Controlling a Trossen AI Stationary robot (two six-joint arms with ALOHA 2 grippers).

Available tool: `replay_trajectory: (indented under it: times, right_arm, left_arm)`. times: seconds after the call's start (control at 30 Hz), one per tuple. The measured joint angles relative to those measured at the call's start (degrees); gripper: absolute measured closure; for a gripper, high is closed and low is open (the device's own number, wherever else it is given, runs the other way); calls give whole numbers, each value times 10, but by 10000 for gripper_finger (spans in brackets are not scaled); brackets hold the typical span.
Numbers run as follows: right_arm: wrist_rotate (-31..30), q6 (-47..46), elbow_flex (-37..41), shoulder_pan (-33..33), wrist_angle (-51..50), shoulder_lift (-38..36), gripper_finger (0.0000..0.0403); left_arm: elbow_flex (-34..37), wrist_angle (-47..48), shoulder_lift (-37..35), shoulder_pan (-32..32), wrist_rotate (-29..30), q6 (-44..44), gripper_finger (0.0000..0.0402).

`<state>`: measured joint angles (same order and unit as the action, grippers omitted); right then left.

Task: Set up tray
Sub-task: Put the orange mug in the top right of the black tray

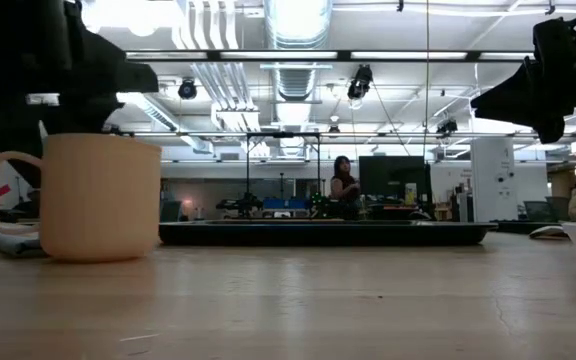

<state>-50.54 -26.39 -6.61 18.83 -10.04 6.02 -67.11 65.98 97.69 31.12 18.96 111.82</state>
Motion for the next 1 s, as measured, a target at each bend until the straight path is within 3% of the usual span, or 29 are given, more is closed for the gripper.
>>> replay_trajectory:
  times: [0.2,0.33,0.57,0.77,1.0]
  right_arm:
    - [0,0,0,0,1,0,301]
    - [0,0,0,0,1,0,313]
    - [0,0,0,0,0,0,339]
    - [2,-10,0,0,0,0,352]
    - [37,-21,0,0,0,1,355]
  left_arm:
    - [18,-1,-45,-9,26,-20,381]
    - [19,0,-85,-28,54,-46,398]
    - [5,-7,-171,-107,54,-189,400]
    - [8,-11,-239,-270,36,-395,401]
    - [6,-137,-239,-522,-99,-694,401]
